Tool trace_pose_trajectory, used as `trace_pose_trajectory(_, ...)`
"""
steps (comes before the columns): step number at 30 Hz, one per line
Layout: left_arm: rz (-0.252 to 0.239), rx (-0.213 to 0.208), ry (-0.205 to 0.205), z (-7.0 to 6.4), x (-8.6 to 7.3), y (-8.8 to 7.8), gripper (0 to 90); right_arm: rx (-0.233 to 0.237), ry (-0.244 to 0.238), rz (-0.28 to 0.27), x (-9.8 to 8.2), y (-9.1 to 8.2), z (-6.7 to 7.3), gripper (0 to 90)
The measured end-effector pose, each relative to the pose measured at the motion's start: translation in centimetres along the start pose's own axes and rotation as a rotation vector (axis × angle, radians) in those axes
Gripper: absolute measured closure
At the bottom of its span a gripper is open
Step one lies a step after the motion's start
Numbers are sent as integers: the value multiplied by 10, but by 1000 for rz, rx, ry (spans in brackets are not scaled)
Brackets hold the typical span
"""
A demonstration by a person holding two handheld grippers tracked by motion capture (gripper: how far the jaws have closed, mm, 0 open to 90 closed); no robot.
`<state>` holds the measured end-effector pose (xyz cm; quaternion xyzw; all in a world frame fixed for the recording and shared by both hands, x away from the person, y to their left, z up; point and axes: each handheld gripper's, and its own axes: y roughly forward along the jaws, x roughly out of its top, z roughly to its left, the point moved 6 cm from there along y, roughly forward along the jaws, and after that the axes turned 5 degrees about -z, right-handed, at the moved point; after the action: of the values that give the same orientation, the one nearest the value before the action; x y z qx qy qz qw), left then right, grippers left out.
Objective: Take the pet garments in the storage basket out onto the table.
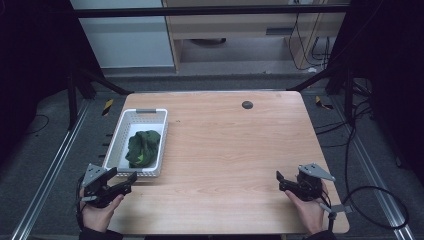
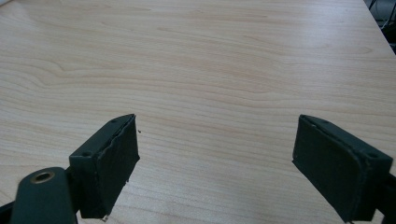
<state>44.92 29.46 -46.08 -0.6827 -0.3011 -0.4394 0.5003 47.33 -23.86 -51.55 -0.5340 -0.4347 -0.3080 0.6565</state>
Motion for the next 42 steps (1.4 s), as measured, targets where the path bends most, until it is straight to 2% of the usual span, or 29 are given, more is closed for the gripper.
trace_pose_trajectory(10, -39, 6, -4, 8, 24, -10, 213, -11, -14, -2, 0, 1, -1, 139)
trace_pose_trajectory(18, -40, 9, 8, 11, 38, -6, 210, -11, -15, -2, 1, 0, 0, 139)
trace_pose_trajectory(27, -12, 16, 39, 11, 55, 9, 207, -6, -19, 3, 1, 1, 1, 139)
trace_pose_trajectory(32, -5, 17, 47, 11, 59, 13, 207, -8, -18, 3, 1, 1, 1, 139)
trace_pose_trajectory(35, 19, 19, 61, 12, 63, 19, 204, -9, -24, 2, 1, 1, 1, 139)
trace_pose_trajectory(42, 51, 31, 66, 18, 68, 30, 203, -8, -22, 3, 1, 2, 1, 139)
